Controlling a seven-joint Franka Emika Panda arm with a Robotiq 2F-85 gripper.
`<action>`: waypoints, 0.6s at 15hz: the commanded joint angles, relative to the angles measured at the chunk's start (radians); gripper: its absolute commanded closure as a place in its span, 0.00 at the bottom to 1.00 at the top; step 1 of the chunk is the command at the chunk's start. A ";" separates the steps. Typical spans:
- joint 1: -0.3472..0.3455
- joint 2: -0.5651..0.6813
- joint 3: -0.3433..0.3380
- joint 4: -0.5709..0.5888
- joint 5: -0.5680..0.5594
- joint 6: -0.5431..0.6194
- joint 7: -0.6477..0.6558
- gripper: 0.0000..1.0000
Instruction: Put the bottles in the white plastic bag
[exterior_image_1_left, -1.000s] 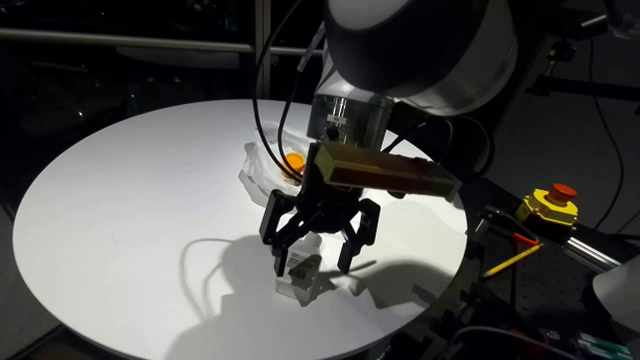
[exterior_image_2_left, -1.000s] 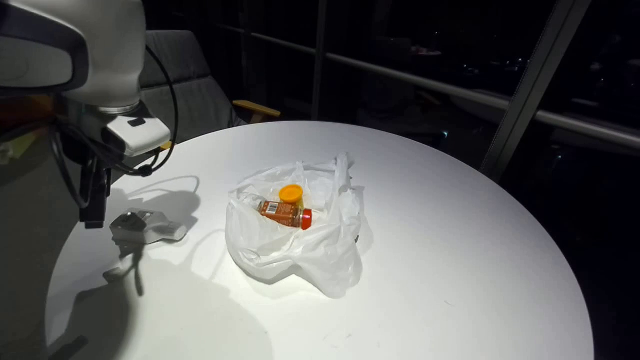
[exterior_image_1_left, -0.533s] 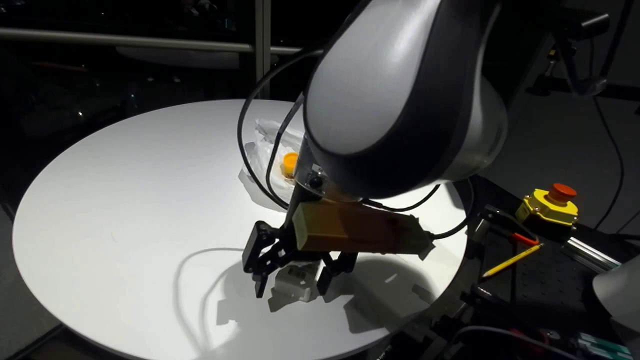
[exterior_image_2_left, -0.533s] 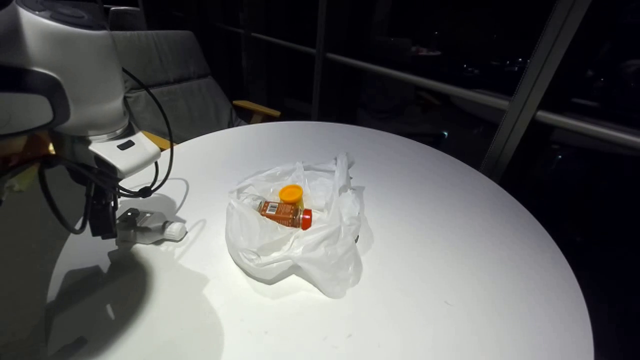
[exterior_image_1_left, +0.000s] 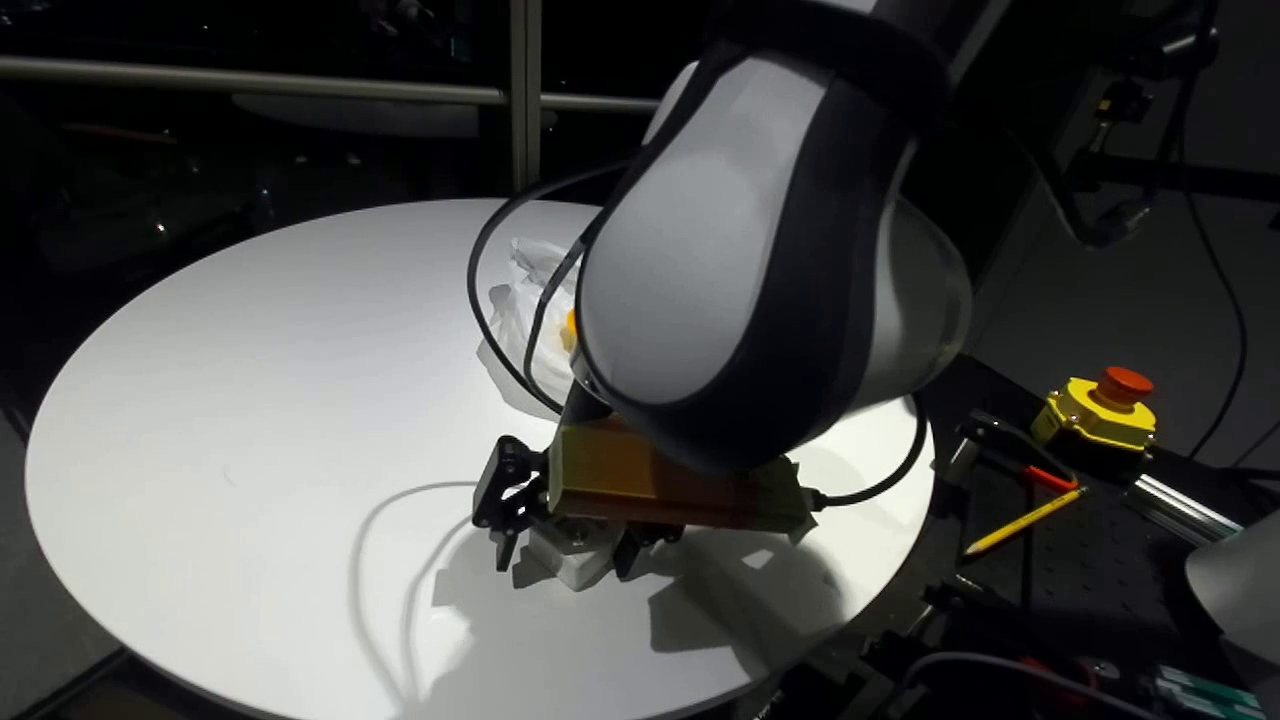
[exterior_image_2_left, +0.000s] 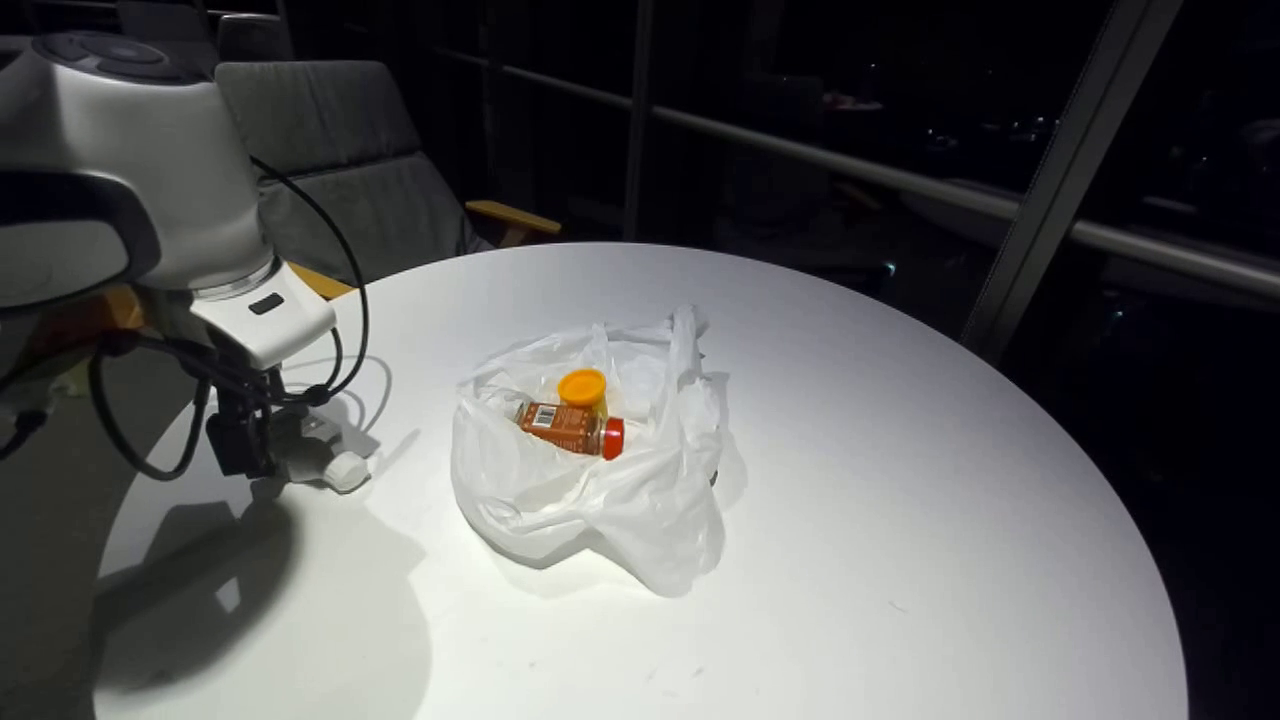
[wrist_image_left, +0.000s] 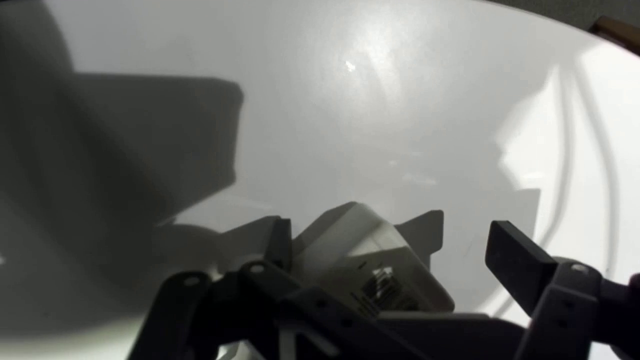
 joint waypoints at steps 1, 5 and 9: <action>0.053 -0.033 -0.056 -0.029 0.001 0.029 0.061 0.00; 0.141 -0.025 -0.161 -0.049 -0.033 -0.022 0.125 0.00; 0.180 -0.034 -0.201 -0.043 -0.059 -0.020 0.183 0.00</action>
